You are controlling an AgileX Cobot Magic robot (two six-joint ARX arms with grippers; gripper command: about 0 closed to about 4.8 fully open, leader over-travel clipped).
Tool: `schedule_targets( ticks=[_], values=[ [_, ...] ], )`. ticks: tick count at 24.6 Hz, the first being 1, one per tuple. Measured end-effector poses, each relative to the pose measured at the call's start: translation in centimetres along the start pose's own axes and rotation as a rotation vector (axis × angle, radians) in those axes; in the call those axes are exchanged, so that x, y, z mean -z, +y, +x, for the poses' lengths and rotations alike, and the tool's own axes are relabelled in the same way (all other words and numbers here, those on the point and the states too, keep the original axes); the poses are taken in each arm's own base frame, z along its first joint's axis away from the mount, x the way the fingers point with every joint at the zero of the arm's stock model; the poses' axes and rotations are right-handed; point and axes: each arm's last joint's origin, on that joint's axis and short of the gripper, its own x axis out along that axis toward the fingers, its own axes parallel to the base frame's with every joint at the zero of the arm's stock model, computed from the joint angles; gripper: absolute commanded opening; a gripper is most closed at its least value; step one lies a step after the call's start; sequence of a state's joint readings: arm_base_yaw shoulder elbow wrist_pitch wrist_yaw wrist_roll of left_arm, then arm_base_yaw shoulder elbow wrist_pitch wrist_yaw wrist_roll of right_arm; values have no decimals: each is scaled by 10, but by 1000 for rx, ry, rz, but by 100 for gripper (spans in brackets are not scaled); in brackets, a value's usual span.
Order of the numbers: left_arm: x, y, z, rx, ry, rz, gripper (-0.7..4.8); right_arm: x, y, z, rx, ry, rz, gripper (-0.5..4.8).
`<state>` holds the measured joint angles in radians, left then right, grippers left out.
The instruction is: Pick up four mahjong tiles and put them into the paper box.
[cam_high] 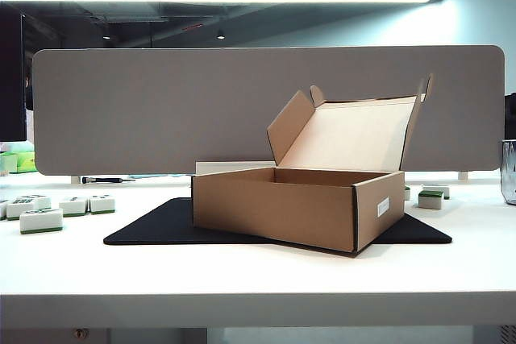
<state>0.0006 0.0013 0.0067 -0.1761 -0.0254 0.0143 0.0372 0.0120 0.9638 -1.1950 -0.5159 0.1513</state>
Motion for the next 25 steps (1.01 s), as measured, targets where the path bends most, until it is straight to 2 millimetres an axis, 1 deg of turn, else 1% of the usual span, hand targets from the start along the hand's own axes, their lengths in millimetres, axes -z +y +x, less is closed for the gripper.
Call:
schedule_targets(
  ticks=[21, 23, 25],
  values=[
    [0, -1, 0, 6, -1, 12, 49, 0, -1, 0, 12, -5, -18, -1],
    [0, -1, 0, 6, -1, 12, 49, -2, -4, 5, 35, -24, -29, -1],
    [0, -1, 0, 6, -1, 12, 49, -3, -10, 15, 70, -49, -37, -1]
  ],
)
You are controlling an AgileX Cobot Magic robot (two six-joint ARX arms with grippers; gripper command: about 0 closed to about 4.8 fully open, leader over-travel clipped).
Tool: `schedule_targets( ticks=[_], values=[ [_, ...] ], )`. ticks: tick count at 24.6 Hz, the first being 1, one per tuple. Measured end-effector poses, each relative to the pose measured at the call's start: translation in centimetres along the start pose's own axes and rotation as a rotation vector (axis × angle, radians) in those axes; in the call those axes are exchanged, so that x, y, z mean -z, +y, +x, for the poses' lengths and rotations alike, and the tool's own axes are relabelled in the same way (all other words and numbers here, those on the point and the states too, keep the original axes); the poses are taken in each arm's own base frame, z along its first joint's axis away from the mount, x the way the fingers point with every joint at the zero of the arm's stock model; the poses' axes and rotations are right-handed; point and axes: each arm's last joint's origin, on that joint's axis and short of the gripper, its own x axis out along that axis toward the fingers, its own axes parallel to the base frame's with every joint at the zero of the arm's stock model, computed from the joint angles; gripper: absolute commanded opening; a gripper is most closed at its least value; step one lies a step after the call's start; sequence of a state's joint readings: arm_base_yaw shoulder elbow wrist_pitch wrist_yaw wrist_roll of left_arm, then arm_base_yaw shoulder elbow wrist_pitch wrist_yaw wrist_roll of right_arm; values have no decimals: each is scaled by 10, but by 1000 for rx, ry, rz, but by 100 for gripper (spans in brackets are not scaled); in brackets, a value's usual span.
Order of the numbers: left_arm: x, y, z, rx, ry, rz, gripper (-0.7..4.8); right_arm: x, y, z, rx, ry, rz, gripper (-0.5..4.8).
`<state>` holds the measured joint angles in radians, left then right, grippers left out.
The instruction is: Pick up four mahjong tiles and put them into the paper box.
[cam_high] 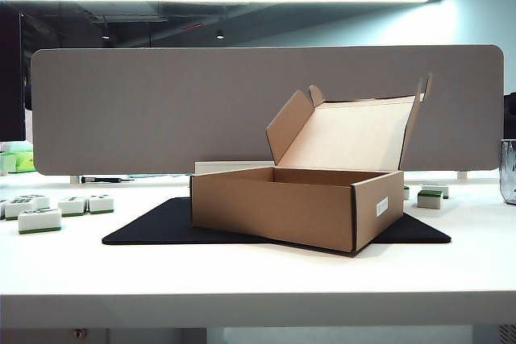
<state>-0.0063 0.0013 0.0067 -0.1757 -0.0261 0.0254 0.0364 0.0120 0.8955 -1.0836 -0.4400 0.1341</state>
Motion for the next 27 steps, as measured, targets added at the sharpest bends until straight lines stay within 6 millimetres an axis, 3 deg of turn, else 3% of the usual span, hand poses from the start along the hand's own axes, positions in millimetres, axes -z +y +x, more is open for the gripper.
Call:
schedule_targets(
  ticks=[4, 6, 11, 16, 20, 27],
  values=[
    [0, 0, 0, 0, 0, 0, 49, 4, -15, 27, 41, -47, 23, -1],
    [0, 0, 0, 0, 0, 0, 49, 18, -34, 60, 89, -67, 98, -1],
    [0, 0, 0, 0, 1, 0, 49, 62, -70, 116, 187, -146, 210, -1],
    [0, 0, 0, 0, 0, 0, 49, 87, -88, 137, 306, -275, 198, -1],
    [0, 0, 0, 0, 0, 0, 49, 109, -98, 146, 381, -258, 213, -1],
    [0, 0, 0, 0, 0, 0, 49, 117, -103, 146, 422, -204, 208, -1]
  ],
)
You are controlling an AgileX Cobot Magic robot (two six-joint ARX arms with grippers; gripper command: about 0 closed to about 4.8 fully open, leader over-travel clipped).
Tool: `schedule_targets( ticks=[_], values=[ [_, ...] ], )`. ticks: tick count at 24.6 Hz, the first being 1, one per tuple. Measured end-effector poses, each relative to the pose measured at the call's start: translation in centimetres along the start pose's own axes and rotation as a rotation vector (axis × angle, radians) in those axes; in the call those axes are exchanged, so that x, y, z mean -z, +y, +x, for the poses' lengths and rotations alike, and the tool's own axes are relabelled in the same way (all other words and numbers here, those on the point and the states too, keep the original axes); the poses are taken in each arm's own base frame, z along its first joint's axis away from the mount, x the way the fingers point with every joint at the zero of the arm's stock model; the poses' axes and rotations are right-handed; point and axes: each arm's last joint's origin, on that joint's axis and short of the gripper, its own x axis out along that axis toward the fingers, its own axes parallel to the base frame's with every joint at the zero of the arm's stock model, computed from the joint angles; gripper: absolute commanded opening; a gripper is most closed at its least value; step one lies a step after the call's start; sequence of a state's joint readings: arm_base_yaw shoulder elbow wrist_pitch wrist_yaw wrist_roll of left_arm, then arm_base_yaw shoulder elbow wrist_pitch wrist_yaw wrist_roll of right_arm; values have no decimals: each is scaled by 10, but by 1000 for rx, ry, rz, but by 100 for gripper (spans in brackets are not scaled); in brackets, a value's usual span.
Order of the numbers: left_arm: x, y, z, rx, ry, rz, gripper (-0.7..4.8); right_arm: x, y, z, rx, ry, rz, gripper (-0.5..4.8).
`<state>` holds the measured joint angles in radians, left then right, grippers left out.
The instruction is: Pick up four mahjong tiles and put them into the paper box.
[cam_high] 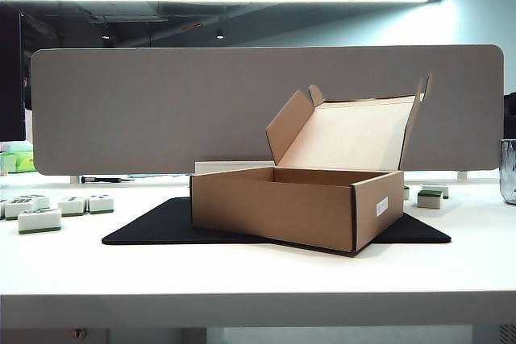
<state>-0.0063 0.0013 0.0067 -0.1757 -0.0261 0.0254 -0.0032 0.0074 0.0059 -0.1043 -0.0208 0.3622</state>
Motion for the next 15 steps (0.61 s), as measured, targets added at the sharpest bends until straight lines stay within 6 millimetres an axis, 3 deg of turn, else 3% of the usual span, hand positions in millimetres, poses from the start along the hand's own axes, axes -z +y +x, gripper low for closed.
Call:
schedule_targets(
  ticks=[15],
  values=[
    [0, 0, 0, 0, 0, 0, 49, 7, -4, 0, 36, 71, -50, -1]
  ],
)
